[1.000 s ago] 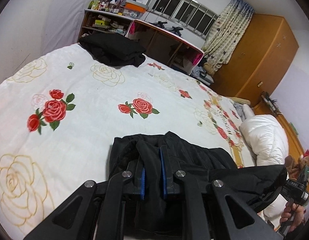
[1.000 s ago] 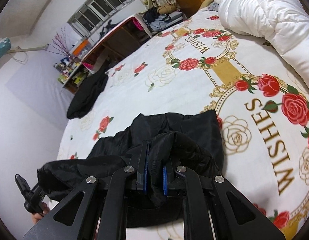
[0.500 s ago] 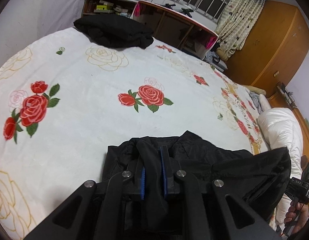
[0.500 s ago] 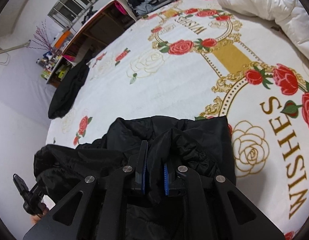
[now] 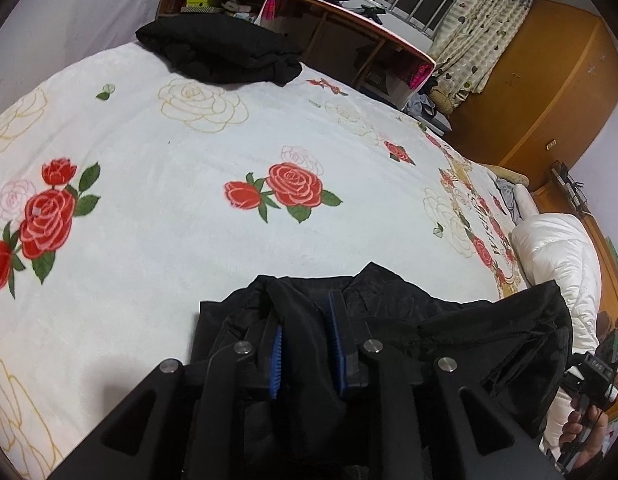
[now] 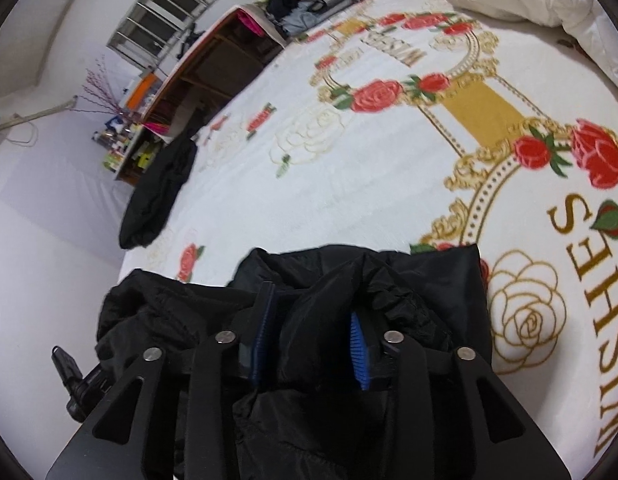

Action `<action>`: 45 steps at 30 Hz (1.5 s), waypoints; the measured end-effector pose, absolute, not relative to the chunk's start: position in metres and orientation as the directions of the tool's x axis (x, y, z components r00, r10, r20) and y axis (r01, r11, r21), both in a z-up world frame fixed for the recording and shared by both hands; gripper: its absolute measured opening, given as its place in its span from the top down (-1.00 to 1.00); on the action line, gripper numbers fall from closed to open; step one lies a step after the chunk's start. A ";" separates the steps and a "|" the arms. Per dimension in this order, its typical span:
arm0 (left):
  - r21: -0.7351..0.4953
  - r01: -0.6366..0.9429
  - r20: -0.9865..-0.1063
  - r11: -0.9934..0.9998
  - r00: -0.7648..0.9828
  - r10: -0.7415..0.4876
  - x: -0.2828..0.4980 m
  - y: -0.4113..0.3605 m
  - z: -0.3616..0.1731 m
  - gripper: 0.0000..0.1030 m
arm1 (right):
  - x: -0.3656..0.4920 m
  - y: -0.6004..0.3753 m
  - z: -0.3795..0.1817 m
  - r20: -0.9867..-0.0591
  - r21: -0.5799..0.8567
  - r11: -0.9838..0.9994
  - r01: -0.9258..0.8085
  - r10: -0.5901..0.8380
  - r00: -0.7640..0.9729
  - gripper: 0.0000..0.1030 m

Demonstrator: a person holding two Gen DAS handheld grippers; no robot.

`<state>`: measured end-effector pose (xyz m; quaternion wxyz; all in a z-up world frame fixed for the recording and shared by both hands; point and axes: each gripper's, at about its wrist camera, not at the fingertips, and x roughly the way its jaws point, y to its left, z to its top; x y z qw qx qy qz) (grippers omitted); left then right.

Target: Fold large clothes

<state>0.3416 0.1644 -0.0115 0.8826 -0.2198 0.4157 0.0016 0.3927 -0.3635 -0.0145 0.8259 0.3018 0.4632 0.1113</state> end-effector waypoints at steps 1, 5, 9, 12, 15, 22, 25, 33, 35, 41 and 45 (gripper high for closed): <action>-0.381 -0.182 -0.736 0.907 0.653 -0.178 0.342 0.164 -0.011 0.56 | 0.391 -0.363 -0.011 -0.686 0.609 0.789 0.084 0.471 0.554 0.05; -0.372 -0.177 -0.739 0.911 0.651 -0.175 0.343 0.163 -0.011 0.54 | 0.382 -0.366 0.000 -0.622 0.655 0.755 0.034 0.513 0.591 -0.14; -0.377 -0.158 -0.734 0.912 0.652 -0.191 0.345 0.164 -0.007 0.49 | 0.372 -0.374 0.010 -0.569 0.682 0.731 -0.022 0.549 0.612 -0.31; -0.402 -0.136 -0.710 0.905 0.670 -0.215 0.345 0.164 0.000 0.34 | 0.372 -0.378 0.015 -0.548 0.691 0.722 -0.043 0.561 0.621 -0.38; -0.455 -0.104 -0.664 0.884 0.702 -0.259 0.343 0.167 0.012 -0.19 | 0.378 -0.379 0.016 -0.541 0.675 0.737 -0.044 0.535 0.649 -0.51; -0.387 -0.093 -0.603 0.917 0.778 -0.176 0.328 0.179 0.042 -0.69 | 0.394 -0.362 0.012 -0.620 0.573 0.818 -0.049 0.472 0.627 -0.51; -0.362 -0.091 -0.648 0.928 0.740 -0.180 0.327 0.184 0.024 -0.69 | 0.394 -0.364 0.001 -0.640 0.555 0.831 -0.045 0.461 0.615 -0.51; -0.364 -0.049 -0.770 0.930 0.578 -0.270 0.360 0.170 -0.032 -0.43 | 0.418 -0.353 -0.024 -0.741 0.486 0.868 -0.098 0.469 0.481 -0.51; -0.338 -0.039 -0.784 0.941 0.564 -0.258 0.366 0.162 -0.034 0.16 | 0.422 -0.349 -0.025 -0.765 0.466 0.880 -0.092 0.453 0.459 -0.21; -0.222 -0.054 -0.750 0.974 0.647 -0.135 0.363 0.154 -0.020 0.59 | 0.426 -0.340 -0.025 -0.809 0.335 0.937 -0.100 0.340 0.478 0.83; -0.215 -0.113 -0.745 0.970 0.662 -0.088 0.366 0.159 -0.027 0.62 | 0.431 -0.331 -0.022 -0.813 0.253 0.963 -0.094 0.264 0.520 0.87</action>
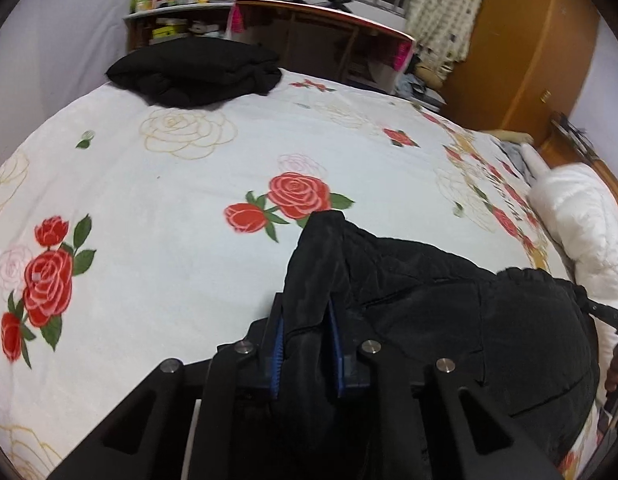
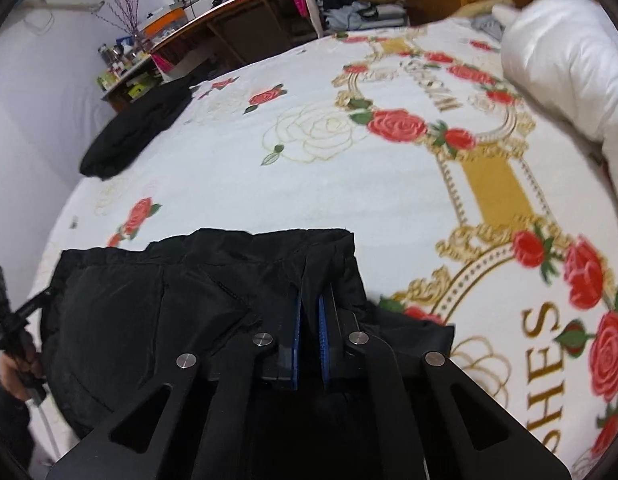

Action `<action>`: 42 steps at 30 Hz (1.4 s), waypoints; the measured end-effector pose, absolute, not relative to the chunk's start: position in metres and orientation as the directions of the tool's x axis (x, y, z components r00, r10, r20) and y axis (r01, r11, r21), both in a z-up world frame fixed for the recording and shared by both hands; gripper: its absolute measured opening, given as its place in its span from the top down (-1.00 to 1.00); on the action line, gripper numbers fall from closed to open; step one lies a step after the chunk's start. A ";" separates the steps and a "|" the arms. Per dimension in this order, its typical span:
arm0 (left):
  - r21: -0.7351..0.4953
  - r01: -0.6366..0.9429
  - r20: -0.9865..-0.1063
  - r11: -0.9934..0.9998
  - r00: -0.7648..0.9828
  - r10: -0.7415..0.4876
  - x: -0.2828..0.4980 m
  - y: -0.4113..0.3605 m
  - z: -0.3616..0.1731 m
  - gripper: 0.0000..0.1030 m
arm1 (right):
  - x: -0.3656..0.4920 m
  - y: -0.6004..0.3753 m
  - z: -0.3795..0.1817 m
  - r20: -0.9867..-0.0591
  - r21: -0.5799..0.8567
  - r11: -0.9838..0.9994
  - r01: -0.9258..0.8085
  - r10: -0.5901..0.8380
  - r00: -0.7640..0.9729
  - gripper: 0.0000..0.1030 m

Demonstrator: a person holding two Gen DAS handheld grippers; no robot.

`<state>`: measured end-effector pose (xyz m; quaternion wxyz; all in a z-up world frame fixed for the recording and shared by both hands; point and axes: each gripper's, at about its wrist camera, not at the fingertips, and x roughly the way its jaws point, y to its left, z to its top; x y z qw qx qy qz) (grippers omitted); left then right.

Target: Fold large clothes

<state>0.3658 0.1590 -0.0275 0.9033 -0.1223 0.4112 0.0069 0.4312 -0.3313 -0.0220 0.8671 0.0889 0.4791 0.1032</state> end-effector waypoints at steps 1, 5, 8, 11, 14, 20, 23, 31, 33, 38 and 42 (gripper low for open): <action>-0.204 -0.128 -0.743 0.971 0.666 -0.069 0.367 0.159 -0.031 0.62 | 0.435 -0.327 -0.022 -0.812 0.228 0.969 -0.094 0.243 0.530 0.87; -0.180 -0.182 -0.764 0.967 0.645 -0.021 0.377 0.161 -0.060 0.61 | 0.456 -0.315 -0.045 -0.838 0.176 0.981 -0.081 0.192 0.510 0.87; -0.159 -0.232 -0.766 0.960 0.642 0.028 0.376 0.160 -0.079 0.61 | 0.465 -0.301 -0.073 -0.862 0.109 0.990 -0.088 0.138 0.488 0.86; -0.132 -0.237 -0.753 0.962 0.656 0.058 0.376 0.153 -0.087 0.61 | 0.465 -0.291 -0.097 -0.867 0.039 0.994 -0.097 0.082 0.492 0.85; -0.106 -0.243 -0.740 0.964 0.667 0.087 0.376 0.148 -0.091 0.61 | 0.462 -0.294 -0.109 -0.854 0.048 0.996 -0.075 0.080 0.515 0.85; -0.079 -0.246 -0.770 0.966 0.630 0.098 0.383 0.150 -0.078 0.59 | 0.460 -0.289 -0.090 -0.859 0.000 0.998 -0.062 0.032 0.511 0.76; -0.117 -0.249 -0.773 0.961 0.630 0.069 0.378 0.158 -0.055 0.50 | 0.446 -0.294 -0.051 -0.827 0.034 0.998 -0.045 0.054 0.559 0.60; -0.149 -0.144 -0.639 0.978 0.769 0.016 0.327 0.120 0.023 0.10 | 0.362 -0.247 0.031 -0.650 0.163 0.962 -0.218 0.271 0.710 0.04; -0.149 -0.039 -0.599 0.988 0.799 -0.059 0.320 0.086 0.032 0.00 | 0.354 -0.220 0.020 -0.644 0.143 0.952 -0.270 0.296 0.705 0.04; -0.040 0.068 -0.672 0.997 0.736 -0.077 0.361 0.030 -0.020 -0.03 | 0.384 -0.193 -0.038 -0.713 0.080 0.964 -0.255 0.234 0.661 0.04; -0.064 0.014 -0.710 0.998 0.702 -0.055 0.383 0.045 -0.066 -0.03 | 0.411 -0.198 -0.072 -0.748 0.071 0.971 -0.229 0.204 0.631 0.05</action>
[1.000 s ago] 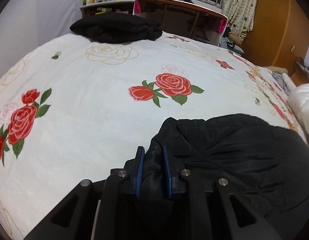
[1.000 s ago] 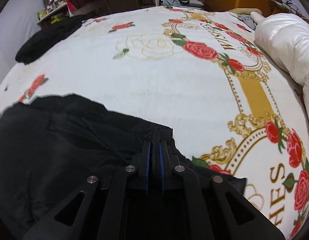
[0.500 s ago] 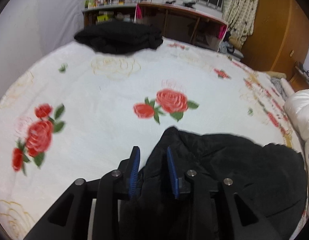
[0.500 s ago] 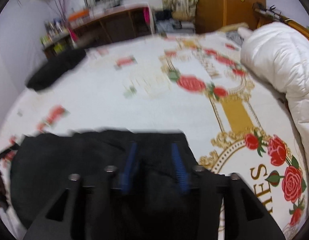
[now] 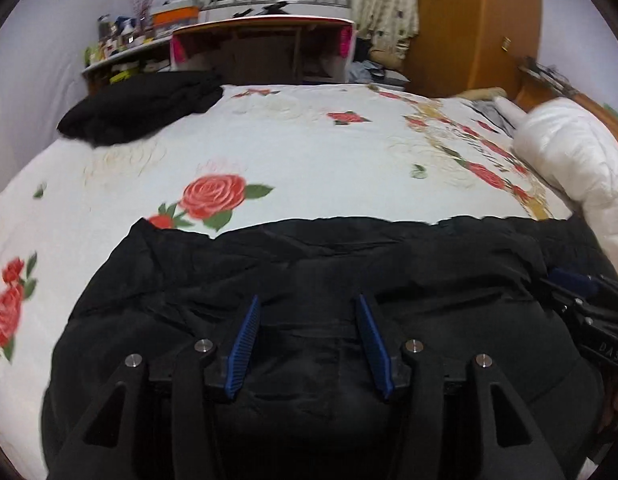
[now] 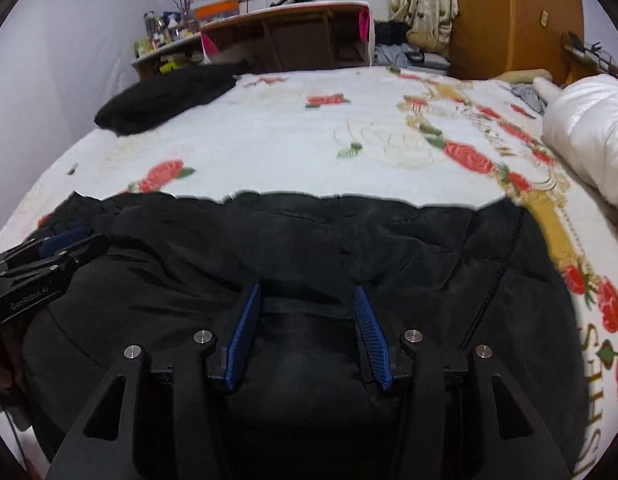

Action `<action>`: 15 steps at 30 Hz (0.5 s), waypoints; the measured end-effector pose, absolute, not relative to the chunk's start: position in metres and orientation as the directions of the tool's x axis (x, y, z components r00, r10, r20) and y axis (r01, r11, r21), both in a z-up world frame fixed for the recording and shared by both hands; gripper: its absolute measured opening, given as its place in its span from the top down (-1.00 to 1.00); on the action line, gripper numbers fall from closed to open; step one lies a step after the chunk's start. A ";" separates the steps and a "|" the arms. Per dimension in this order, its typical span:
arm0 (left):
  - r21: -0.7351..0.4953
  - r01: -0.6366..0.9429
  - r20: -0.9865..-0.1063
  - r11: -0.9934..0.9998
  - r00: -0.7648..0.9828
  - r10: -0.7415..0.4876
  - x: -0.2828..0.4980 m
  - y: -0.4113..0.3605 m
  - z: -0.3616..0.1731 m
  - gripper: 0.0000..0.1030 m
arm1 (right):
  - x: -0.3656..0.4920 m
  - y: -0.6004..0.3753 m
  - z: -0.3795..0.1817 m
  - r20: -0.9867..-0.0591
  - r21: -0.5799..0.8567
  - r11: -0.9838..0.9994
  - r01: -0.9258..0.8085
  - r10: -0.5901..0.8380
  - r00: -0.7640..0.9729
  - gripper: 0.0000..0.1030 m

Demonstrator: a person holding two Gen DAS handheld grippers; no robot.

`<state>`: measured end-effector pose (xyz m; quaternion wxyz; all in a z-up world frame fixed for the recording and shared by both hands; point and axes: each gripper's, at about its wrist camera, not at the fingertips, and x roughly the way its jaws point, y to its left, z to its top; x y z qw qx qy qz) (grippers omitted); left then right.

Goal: Fold large clothes
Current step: 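Grasp the folded jacket edge with the left tool while the right tool grasps it too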

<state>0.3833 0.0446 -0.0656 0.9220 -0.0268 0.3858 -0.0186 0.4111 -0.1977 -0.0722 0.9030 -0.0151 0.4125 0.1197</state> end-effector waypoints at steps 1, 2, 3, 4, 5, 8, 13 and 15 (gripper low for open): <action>-0.047 0.015 -0.708 0.999 0.705 -0.044 0.385 0.042 -0.070 -0.03 | 0.414 -0.193 -0.078 -0.756 0.039 0.973 -0.229 0.179 0.630 0.05; -0.026 0.017 -0.707 0.999 0.706 -0.031 0.385 0.037 -0.075 -0.02 | 0.417 -0.191 -0.085 -0.759 0.027 0.973 -0.227 0.168 0.629 0.06; -0.027 0.015 -0.708 1.000 0.706 -0.030 0.386 0.036 -0.079 -0.02 | 0.415 -0.195 -0.088 -0.761 0.035 0.974 -0.222 0.170 0.626 0.06; -0.038 0.010 -0.714 0.999 0.700 -0.034 0.389 0.037 -0.084 -0.02 | 0.418 -0.198 -0.094 -0.767 0.054 0.975 -0.216 0.179 0.616 0.06; -0.043 0.008 -0.717 0.999 0.696 -0.036 0.387 0.034 -0.086 -0.02 | 0.417 -0.200 -0.096 -0.770 0.065 0.975 -0.215 0.186 0.610 0.06; -0.034 0.006 -0.733 0.999 0.680 -0.029 0.393 0.032 -0.093 -0.03 | 0.420 -0.197 -0.102 -0.781 0.052 0.976 -0.211 0.171 0.600 0.06; -0.018 0.006 -0.756 1.000 0.655 -0.018 0.397 0.030 -0.093 -0.03 | 0.425 -0.197 -0.098 -0.795 0.052 0.977 -0.206 0.165 0.584 0.06; -0.018 0.010 -0.765 1.000 0.644 -0.021 0.398 0.031 -0.090 -0.02 | 0.426 -0.199 -0.083 -0.802 0.054 0.977 -0.204 0.164 0.574 0.06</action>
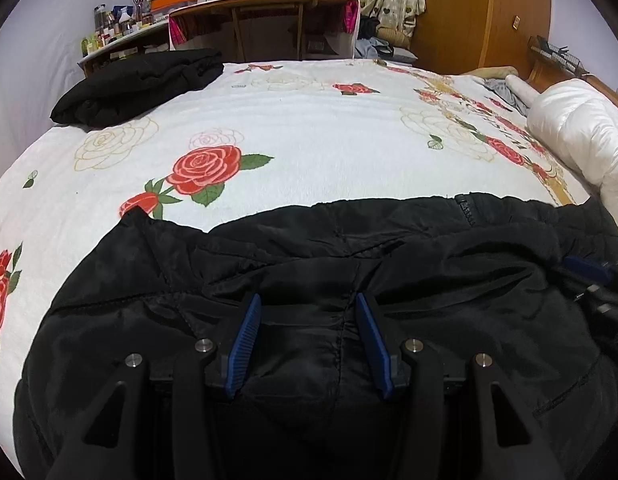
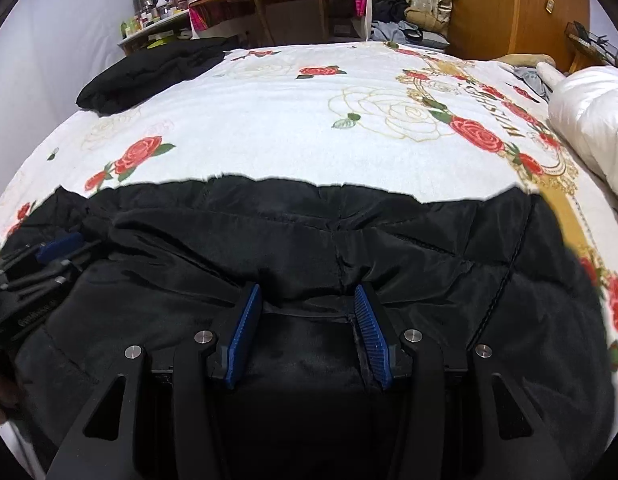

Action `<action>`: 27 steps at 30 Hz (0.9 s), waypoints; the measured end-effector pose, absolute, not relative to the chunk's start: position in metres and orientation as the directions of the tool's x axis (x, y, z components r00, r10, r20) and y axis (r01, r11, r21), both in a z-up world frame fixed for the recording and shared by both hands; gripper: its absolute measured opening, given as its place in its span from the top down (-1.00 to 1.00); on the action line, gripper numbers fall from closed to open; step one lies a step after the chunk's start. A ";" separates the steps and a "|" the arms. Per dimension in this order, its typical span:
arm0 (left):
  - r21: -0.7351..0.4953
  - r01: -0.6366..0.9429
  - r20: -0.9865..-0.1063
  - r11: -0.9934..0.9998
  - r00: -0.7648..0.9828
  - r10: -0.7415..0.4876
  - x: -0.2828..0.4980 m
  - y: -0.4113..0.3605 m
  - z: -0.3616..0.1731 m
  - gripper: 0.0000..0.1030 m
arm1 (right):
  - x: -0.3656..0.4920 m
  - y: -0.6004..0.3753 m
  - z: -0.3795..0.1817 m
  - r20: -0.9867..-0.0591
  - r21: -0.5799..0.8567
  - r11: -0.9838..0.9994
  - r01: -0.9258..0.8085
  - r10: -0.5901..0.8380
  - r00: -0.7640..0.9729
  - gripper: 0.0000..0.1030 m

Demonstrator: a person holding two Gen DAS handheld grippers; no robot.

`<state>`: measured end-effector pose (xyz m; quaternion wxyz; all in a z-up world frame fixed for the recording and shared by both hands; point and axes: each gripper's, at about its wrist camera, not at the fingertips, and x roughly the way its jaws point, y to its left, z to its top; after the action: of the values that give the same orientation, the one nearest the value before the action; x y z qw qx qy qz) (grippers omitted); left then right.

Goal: Fold large clothes
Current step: 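Grasp the folded jacket edge with the left tool while the right tool grasps it too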

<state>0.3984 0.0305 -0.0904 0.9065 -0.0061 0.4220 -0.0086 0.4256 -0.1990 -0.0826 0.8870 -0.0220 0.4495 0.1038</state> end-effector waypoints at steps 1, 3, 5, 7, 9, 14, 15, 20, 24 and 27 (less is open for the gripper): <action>-0.017 0.014 -0.771 1.000 0.636 -0.022 0.399 0.031 -0.088 -0.02 | 0.421 -0.201 -0.073 -0.793 0.060 0.978 -0.199 0.168 0.585 0.06; -0.035 0.016 -0.787 0.999 0.616 -0.037 0.397 0.034 -0.074 0.00 | 0.404 -0.208 -0.050 -0.756 0.085 0.977 -0.197 0.192 0.625 0.06; -0.084 0.025 -0.778 0.996 0.623 -0.081 0.387 0.043 -0.051 0.02 | 0.377 -0.224 -0.028 -0.703 0.064 0.979 -0.194 0.183 0.688 0.06; -0.090 0.039 -0.705 0.995 0.703 -0.091 0.360 0.055 -0.023 0.02 | 0.357 -0.244 -0.023 -0.682 0.051 0.985 -0.162 0.153 0.715 0.06; -0.044 0.017 -0.644 0.999 0.764 -0.042 0.331 0.073 -0.011 0.02 | 0.347 -0.265 -0.028 -0.677 0.037 0.993 -0.113 0.108 0.728 0.06; -0.054 -0.078 -0.714 0.995 0.700 0.016 0.320 0.111 -0.070 0.01 | 0.353 -0.292 -0.089 -0.749 0.018 0.998 -0.054 0.049 0.661 0.06; -0.011 -0.077 -0.698 0.997 0.714 0.048 0.318 0.105 -0.073 0.01 | 0.355 -0.288 -0.092 -0.750 0.004 0.999 -0.052 0.038 0.660 0.06; 0.032 -0.089 -0.690 0.996 0.719 0.086 0.331 0.090 -0.092 0.01 | 0.367 -0.286 -0.109 -0.761 -0.013 0.998 -0.057 0.028 0.648 0.07; 0.048 -0.092 -0.691 0.995 0.716 0.100 0.336 0.087 -0.095 0.01 | 0.371 -0.285 -0.114 -0.761 -0.041 0.998 -0.055 0.004 0.648 0.08; 0.057 -0.097 -0.712 0.994 0.694 0.109 0.334 0.088 -0.079 0.03 | 0.369 -0.285 -0.101 -0.774 -0.044 0.998 -0.050 -0.002 0.634 0.09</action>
<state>0.3345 0.0878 -0.0789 0.9202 0.0078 0.3873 0.0557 0.3690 -0.2846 -0.1013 0.9032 -0.0307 0.4278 0.0133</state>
